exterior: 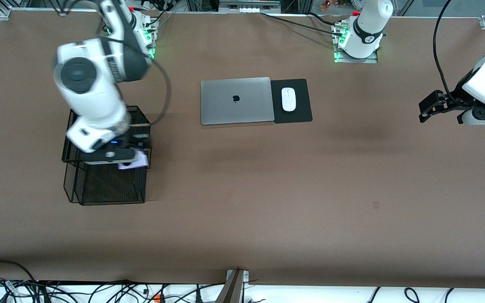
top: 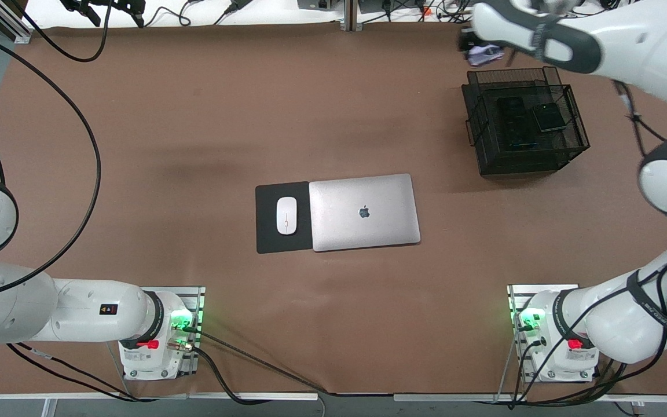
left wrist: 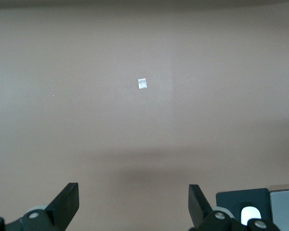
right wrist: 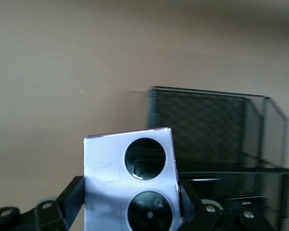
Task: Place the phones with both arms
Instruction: 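Carry the white phone with the right gripper into the basket and release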
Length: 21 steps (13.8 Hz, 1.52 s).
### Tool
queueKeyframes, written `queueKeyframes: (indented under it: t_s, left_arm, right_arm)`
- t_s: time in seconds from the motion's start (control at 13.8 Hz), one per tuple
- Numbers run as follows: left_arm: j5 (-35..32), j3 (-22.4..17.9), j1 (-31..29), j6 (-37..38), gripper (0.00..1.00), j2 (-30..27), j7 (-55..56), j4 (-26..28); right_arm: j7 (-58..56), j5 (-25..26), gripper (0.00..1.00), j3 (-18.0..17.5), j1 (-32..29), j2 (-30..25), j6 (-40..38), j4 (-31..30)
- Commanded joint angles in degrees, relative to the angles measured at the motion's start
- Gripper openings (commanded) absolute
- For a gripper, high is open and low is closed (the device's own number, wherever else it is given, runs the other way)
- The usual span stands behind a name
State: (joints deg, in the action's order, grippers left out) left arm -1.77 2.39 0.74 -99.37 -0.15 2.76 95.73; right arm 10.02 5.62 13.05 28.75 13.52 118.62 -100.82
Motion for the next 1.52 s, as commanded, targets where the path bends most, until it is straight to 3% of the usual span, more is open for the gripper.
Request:
queueKeyframes:
  t_s: [0.0, 0.07, 0.22, 0.44, 0.65, 1.16, 1.23, 1.38, 1.45]
  left_arm:
    - [-0.78, 0.34, -0.13, 1.29, 1.0, 0.85, -0.48, -1.86]
    - [-0.78, 0.34, -0.22, 1.29, 1.0, 0.85, -0.48, -1.86]
    - [-0.95, 0.34, -0.22, 1.64, 1.0, 0.85, -0.56, -1.86]
    - [-0.95, 0.25, -0.66, 1.64, 1.0, 0.85, -0.57, -1.86]
    - [-0.86, 0.34, -0.57, 1.64, 1.0, 0.85, -0.48, -1.86]
    - [-0.86, 0.34, -0.48, 1.64, 1.0, 0.85, -0.48, -1.86]
    - [-0.86, 0.34, -0.48, 1.64, 1.0, 0.85, -0.48, -1.86]
    - [-0.86, 0.34, -0.48, 1.64, 1.0, 0.76, -0.48, -1.86]
    - [-0.86, 0.34, -0.48, 1.64, 1.0, 0.76, -0.48, -1.86]
  right_arm:
    - [-14.09, -5.76, 0.6, 5.2, -1.94, -4.03, 6.51, -8.77]
    - [-20.24, -9.19, 0.6, 7.14, -2.81, -3.25, 7.4, -8.69]
    - [-25.3, -14.13, 0.6, 7.42, -4.92, -0.7, 10.12, -8.34]
    - [-25.4, -18.08, 0.6, 7.42, -5.63, 5.96, 17.15, -5.81]
    - [-25.4, -24.15, 0.6, 7.42, -6.6, 13.53, 17.78, -1.05]
    - [-25.4, -31.36, 0.61, 7.25, -6.6, 21.19, 22.62, 0.19]
    - [-25.31, -32.24, 0.63, 7.25, -6.69, 21.72, 22.7, 0.19]
    - [-24.7, -33.04, 1.0, 7.25, -6.69, 21.98, 22.53, 0.28]
    - [-24.96, -32.95, 1.0, 7.34, -6.6, 21.72, 22.27, 0.54]
